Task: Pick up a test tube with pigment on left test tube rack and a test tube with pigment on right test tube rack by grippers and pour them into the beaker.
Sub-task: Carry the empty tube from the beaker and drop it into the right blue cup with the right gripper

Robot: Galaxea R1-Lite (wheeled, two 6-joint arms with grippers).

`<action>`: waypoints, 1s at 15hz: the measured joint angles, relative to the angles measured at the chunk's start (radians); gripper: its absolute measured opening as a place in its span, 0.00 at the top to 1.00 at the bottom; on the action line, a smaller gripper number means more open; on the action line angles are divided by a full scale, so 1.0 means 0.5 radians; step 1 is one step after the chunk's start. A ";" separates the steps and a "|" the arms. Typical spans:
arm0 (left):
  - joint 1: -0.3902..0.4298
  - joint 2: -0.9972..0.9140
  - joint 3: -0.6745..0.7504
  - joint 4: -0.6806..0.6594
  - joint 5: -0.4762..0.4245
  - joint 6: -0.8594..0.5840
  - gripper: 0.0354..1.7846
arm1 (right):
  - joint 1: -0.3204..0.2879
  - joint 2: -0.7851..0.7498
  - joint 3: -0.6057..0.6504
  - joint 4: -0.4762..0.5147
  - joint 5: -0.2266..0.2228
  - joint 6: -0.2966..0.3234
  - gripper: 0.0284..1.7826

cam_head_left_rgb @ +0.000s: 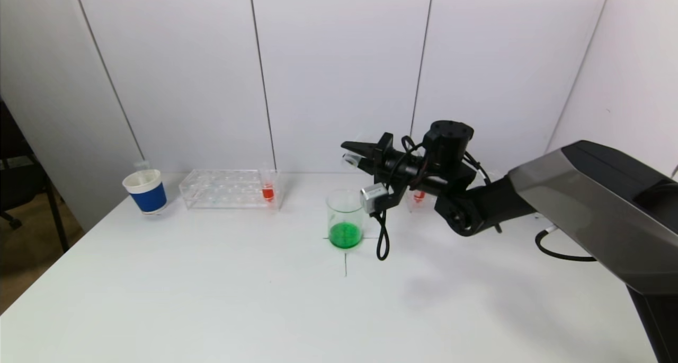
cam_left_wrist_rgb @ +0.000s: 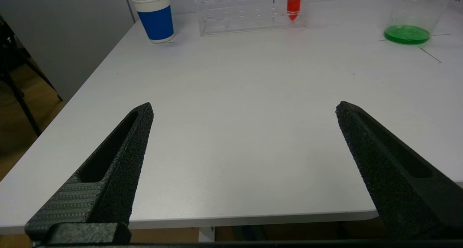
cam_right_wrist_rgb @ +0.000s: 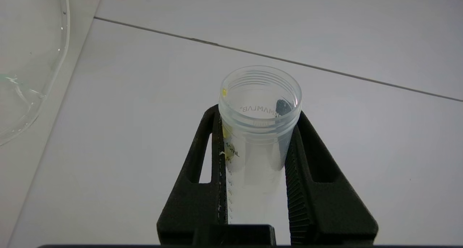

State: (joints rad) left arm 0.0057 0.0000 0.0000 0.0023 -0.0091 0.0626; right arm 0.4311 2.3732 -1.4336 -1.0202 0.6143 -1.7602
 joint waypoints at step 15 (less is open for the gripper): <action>-0.001 0.000 0.000 0.001 0.000 0.000 0.01 | 0.062 -0.008 0.074 -0.071 -0.304 0.856 0.72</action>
State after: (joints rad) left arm 0.0053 0.0000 0.0000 0.0028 -0.0089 0.0623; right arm 0.4621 2.3694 -1.3964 -1.0560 0.4623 -1.3321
